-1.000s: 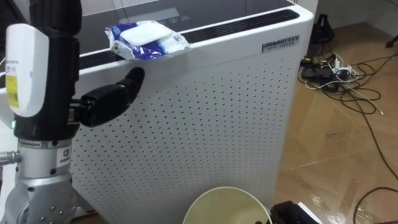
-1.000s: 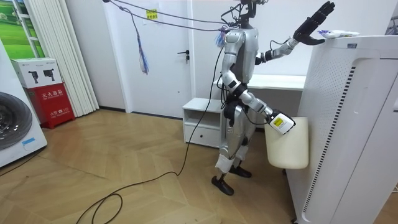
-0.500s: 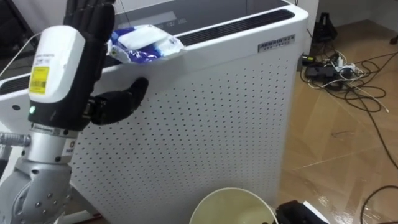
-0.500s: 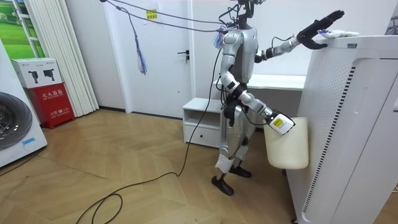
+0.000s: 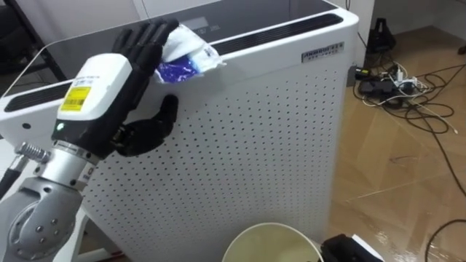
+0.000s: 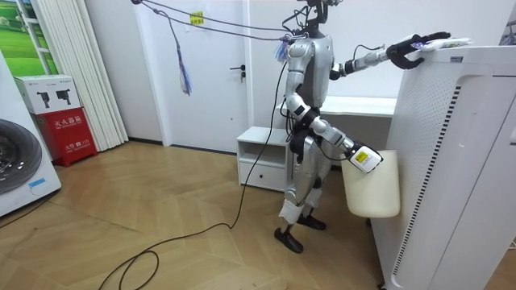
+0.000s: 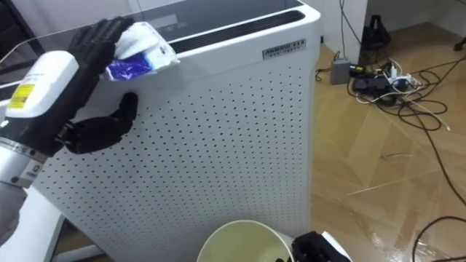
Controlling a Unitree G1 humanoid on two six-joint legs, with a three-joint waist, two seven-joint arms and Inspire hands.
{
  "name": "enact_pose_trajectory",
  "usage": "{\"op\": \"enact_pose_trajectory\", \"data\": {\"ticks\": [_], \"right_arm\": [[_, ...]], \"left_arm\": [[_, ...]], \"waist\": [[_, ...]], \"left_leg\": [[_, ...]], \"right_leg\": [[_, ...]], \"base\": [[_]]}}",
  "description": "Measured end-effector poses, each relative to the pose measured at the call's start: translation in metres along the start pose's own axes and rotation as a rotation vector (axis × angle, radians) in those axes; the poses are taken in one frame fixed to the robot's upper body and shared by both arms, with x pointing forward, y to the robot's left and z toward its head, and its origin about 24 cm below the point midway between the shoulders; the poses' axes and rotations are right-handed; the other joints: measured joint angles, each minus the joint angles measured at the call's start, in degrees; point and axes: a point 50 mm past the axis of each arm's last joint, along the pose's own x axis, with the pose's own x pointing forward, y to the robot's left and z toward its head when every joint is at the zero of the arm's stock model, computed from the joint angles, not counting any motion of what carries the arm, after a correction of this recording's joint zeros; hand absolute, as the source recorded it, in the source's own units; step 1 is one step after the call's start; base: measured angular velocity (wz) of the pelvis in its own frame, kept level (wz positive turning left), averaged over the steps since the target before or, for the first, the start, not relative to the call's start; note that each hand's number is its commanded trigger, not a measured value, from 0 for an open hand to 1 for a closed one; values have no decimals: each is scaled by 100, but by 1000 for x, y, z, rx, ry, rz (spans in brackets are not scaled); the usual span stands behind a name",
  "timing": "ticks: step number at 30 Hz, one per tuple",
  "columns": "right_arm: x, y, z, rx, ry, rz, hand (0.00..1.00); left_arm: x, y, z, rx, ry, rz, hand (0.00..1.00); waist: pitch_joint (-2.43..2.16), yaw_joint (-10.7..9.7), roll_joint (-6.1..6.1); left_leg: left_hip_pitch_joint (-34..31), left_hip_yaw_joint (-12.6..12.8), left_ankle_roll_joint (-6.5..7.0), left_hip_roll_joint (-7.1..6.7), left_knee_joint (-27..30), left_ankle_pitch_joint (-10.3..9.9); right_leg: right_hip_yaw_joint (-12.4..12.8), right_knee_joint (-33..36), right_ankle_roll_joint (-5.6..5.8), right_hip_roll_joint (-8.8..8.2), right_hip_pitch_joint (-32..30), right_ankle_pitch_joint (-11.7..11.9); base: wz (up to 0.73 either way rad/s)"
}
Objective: Pick garbage
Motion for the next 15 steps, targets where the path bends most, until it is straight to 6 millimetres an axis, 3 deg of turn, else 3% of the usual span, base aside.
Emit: {"op": "enact_pose_trajectory", "data": {"ticks": [9, 15], "right_arm": [[0, -1, 0, 5, 15, -6, 100], [0, -3, 3, 3, 19, -10, 100]], "left_arm": [[11, 23, -1, 19, -14, 52, 100], [14, 32, -7, 14, 30, 81, 100]], "waist": [[16, 0, -24], [-11, -21, 15]], "left_leg": [[42, 48, 0, 1, -11, 0], [148, 146, 0, 12, -78, 0]], "right_leg": [[-19, 1, 5, -7, 8, -4], [27, -1, 6, -7, 46, -4]], "base": [[-2], [-8]]}}
